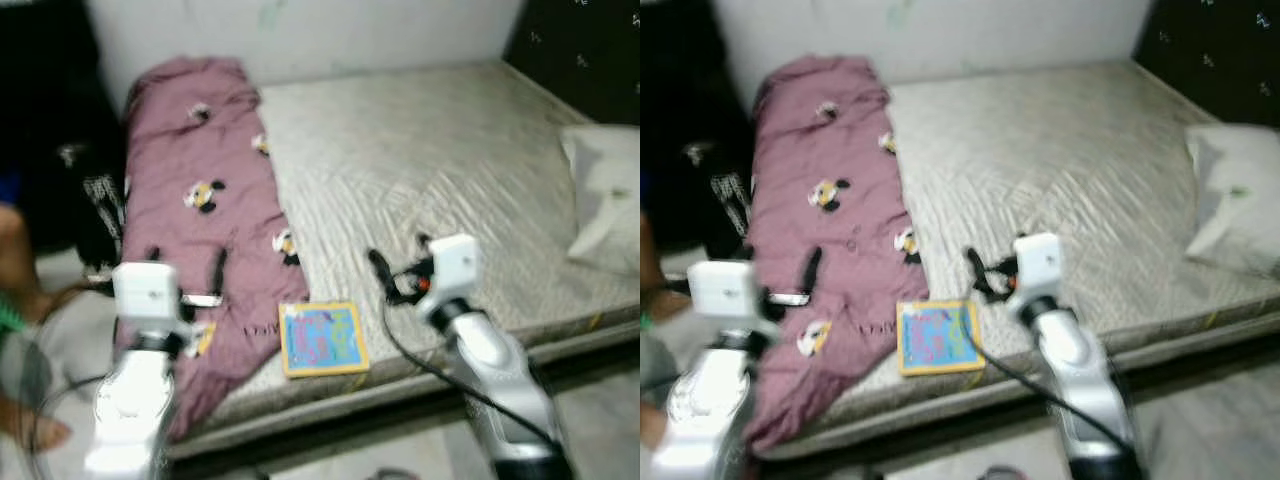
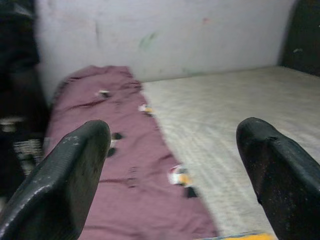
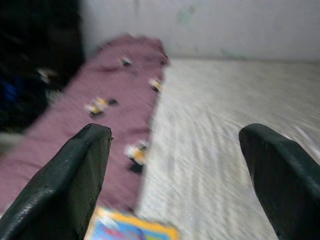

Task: Clean up the room

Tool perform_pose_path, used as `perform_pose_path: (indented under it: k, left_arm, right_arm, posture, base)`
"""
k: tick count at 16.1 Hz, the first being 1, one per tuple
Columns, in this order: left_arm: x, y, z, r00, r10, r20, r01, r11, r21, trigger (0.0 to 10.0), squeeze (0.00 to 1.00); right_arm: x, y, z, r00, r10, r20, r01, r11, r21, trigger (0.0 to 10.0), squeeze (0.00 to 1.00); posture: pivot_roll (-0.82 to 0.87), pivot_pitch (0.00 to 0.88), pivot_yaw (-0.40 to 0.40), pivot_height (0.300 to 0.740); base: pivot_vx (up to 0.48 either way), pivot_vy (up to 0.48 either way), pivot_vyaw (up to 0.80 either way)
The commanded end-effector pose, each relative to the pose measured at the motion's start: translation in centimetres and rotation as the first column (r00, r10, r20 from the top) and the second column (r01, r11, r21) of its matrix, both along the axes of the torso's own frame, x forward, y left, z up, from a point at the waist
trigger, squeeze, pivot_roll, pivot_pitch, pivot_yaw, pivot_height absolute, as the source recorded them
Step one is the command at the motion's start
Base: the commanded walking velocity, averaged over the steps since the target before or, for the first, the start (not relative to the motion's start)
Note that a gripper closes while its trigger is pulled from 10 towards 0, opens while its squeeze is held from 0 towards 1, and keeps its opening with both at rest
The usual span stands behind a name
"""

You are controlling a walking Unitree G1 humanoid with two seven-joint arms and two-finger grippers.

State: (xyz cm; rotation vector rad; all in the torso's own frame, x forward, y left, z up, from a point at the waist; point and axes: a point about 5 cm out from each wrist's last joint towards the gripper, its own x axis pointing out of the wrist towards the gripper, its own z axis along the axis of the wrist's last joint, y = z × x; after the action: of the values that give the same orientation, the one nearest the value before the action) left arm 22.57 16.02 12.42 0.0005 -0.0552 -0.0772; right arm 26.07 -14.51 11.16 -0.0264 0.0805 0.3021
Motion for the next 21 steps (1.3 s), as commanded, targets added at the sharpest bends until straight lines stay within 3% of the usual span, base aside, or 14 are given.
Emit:
perform_pose_path:
  k: [1,8,14,18,21]
  left_arm:
    - [-0.33,0.73,-0.28,0.999,0.025,-0.023,-0.025,1.000,0.017,10.0,0.00]
    - [-0.36,0.45,-0.51,0.999,0.018,-0.047,-0.017,1.000,0.015,10.0,0.00]
    - [-0.35,0.42,-0.41,0.999,0.016,-0.040,-0.015,0.999,0.031,10.0,0.00]
    - [-0.21,0.29,-0.39,0.999,0.005,-0.036,-0.004,0.999,0.039,10.0,0.00]
    - [-0.13,0.29,-0.37,0.999,0.004,-0.034,-0.003,0.999,0.036,10.0,0.00]
  right_arm:
    - [0.09,0.29,0.45,1.000,0.003,0.021,-0.003,1.000,-0.006,10.0,0.00]
    - [0.07,-0.19,0.30,1.000,-0.020,0.008,0.020,1.000,-0.005,10.0,0.00]
    - [0.29,-0.55,0.35,0.999,-0.040,0.012,0.040,0.999,-0.013,10.0,0.00]
    - [0.33,-0.57,0.41,0.999,-0.041,0.019,0.041,0.999,-0.020,10.0,0.00]
    - [0.35,-0.68,0.33,0.999,-0.045,0.016,0.045,0.999,-0.019,10.0,0.00]
  posture:
    - [-0.08,0.023,0.002,0.740]
    - [-0.08,0.027,-0.003,0.740]
    - [-0.09,0.026,-0.005,0.740]
    - [-0.09,0.023,-0.002,0.740]
    - [-0.09,0.020,-0.003,0.740]
  base:
    - [0.000,0.000,0.80]
    - [0.000,0.000,0.73]
    - [0.000,0.000,0.00]
    - [0.000,0.000,0.65]
    - [0.000,-0.311,0.00]
